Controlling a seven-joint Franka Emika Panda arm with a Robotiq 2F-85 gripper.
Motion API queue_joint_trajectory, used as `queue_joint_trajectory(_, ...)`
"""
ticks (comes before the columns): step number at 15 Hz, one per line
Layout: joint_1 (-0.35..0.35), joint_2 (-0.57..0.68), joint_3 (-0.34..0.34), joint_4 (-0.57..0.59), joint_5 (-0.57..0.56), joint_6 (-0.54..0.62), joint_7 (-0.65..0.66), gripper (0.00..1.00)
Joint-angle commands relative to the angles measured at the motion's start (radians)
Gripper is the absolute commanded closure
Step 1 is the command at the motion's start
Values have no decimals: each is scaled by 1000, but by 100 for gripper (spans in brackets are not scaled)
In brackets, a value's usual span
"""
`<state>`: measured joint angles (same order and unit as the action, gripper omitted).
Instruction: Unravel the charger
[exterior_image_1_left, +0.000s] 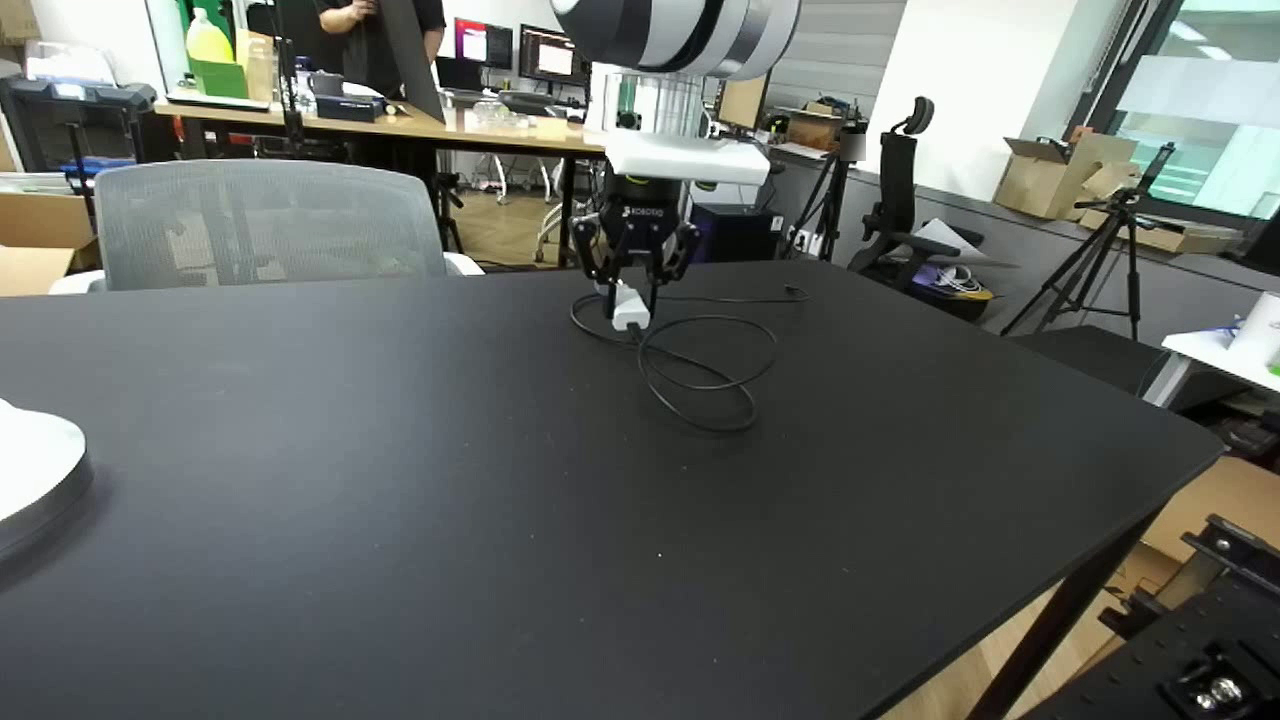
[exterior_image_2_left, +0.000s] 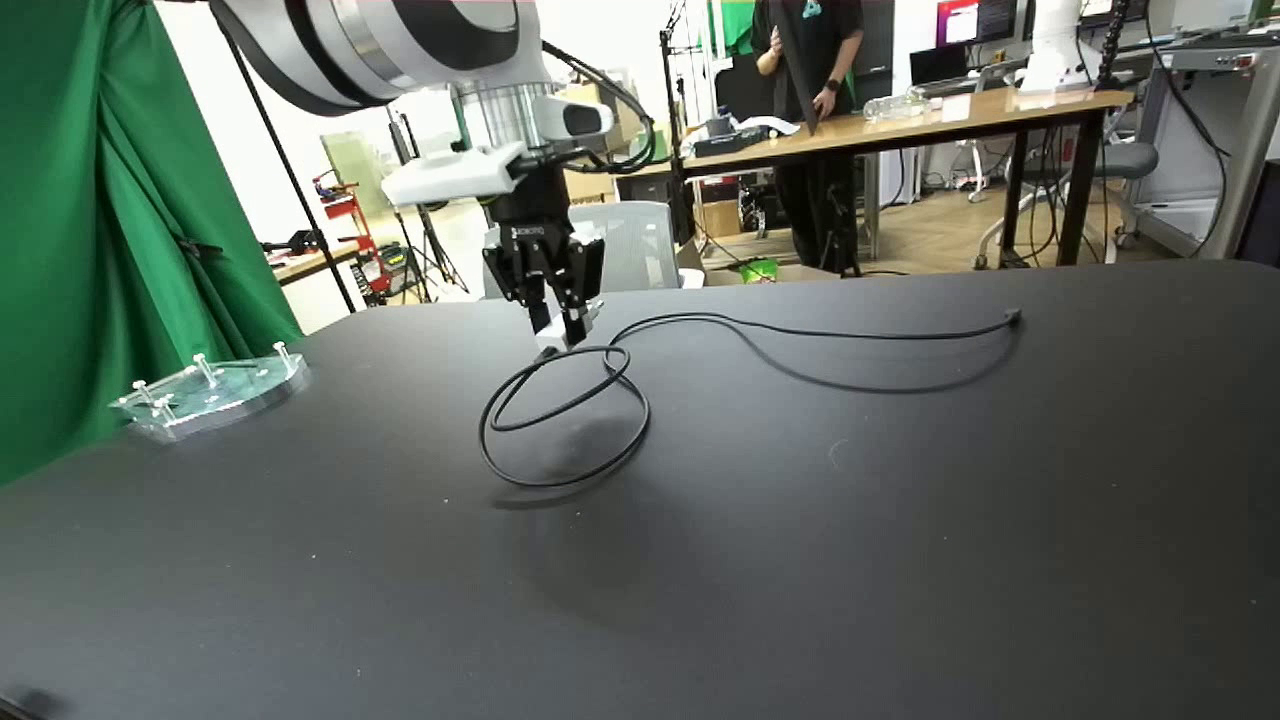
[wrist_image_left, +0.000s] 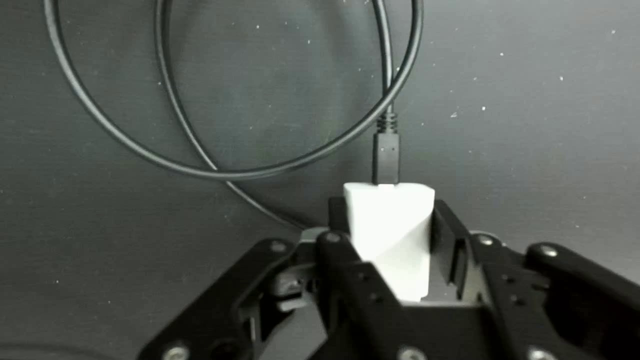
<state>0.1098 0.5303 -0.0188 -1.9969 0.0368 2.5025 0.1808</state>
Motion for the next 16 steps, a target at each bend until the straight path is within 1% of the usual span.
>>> queue_joint_trajectory(1, -27, -30, 3, -34, 85, 29, 94, 82)
queue_joint_trajectory(5, -47, -42, -12, -80, 175, 97, 165, 82)
queue_joint_trajectory(7, -60, -62, -25, -120, 211, 151, 192, 82)
queue_joint_trajectory(8, -54, -69, -46, -139, 212, 183, 219, 82)
queue_joint_trajectory(9, -27, -73, -86, -158, 186, 213, 269, 82)
queue_joint_trajectory(10, 13, -73, -140, -171, 135, 234, 331, 82)
queue_joint_trajectory(11, 64, -68, -205, -183, 54, 271, 374, 82)
queue_joint_trajectory(13, 158, -55, -323, -183, -114, 260, 437, 82)
queue_joint_trajectory(16, 314, -47, -495, -195, -333, 343, 598, 82)
